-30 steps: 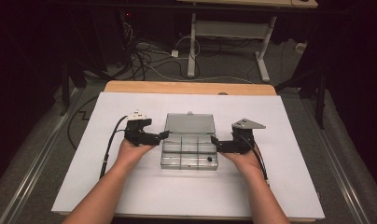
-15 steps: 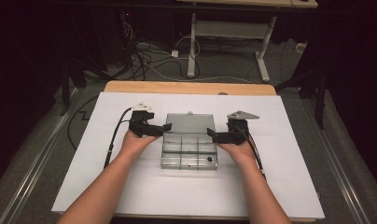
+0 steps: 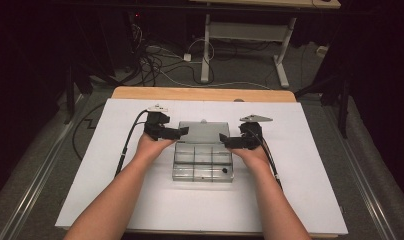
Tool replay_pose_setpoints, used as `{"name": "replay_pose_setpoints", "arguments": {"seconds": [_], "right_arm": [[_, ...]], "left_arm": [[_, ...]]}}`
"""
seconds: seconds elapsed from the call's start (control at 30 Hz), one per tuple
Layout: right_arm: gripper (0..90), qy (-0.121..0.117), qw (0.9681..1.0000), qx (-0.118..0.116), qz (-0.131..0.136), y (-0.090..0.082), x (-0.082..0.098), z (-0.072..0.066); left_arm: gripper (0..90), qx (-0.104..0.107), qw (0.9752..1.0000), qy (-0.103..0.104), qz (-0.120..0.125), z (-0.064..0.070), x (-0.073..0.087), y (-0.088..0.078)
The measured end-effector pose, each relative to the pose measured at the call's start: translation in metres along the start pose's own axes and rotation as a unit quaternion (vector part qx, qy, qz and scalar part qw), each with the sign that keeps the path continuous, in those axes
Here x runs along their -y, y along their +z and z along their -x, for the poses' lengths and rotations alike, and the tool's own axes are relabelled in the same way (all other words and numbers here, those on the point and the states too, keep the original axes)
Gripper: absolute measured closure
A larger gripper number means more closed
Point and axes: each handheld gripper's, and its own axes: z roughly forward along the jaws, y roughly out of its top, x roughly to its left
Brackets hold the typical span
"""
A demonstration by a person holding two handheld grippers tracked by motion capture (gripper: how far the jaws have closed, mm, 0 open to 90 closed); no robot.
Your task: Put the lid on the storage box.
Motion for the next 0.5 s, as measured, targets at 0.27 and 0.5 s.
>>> {"name": "replay_pose_setpoints", "arguments": {"seconds": [0.27,0.5], "right_arm": [[0.6,0.007,0.9999,-0.004,-0.012,0.010,-0.008,0.002],[1.1,0.017,0.9996,-0.010,-0.019,0.016,-0.010,0.001]], "left_arm": [[0.0,-0.013,0.9999,-0.002,-0.008,-0.006,0.000,0.008],[0.0,-0.023,0.9994,-0.014,-0.024,-0.013,0.005,0.012]]}}
